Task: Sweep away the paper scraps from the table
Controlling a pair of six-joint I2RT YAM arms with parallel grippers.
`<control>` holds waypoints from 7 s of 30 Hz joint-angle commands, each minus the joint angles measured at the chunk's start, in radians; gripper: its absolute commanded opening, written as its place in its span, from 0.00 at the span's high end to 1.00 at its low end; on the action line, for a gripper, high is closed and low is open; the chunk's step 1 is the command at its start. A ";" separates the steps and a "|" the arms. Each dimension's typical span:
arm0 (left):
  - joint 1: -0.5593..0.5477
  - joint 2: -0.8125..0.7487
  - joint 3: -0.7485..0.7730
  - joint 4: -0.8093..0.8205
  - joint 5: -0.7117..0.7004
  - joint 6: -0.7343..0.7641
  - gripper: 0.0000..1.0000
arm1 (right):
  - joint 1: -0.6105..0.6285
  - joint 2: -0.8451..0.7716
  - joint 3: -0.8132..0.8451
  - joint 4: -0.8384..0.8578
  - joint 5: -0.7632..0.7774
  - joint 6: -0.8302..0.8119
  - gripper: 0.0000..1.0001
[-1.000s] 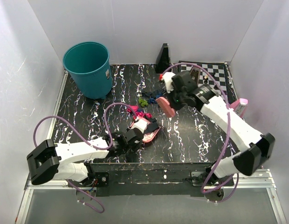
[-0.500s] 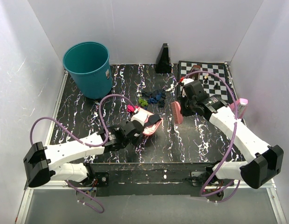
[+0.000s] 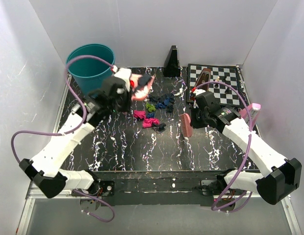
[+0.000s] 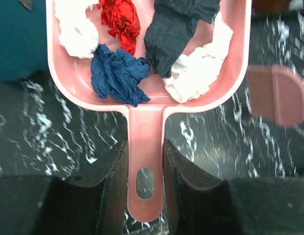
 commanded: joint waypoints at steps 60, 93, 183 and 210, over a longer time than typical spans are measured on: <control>0.573 -0.367 -0.069 0.070 0.382 -0.126 1.00 | 0.165 0.606 0.688 0.074 -0.487 0.304 0.99; 0.138 -0.220 -0.418 0.042 0.153 -0.040 1.00 | -0.029 0.649 1.031 -0.408 -0.288 0.036 0.99; -0.154 0.229 -0.413 0.171 0.087 -0.029 1.00 | 0.293 0.487 0.580 -0.155 -0.181 -0.638 0.99; -0.154 -0.068 -0.329 0.016 -0.055 -0.035 1.00 | 0.022 0.237 0.482 -0.057 -0.005 -0.248 0.99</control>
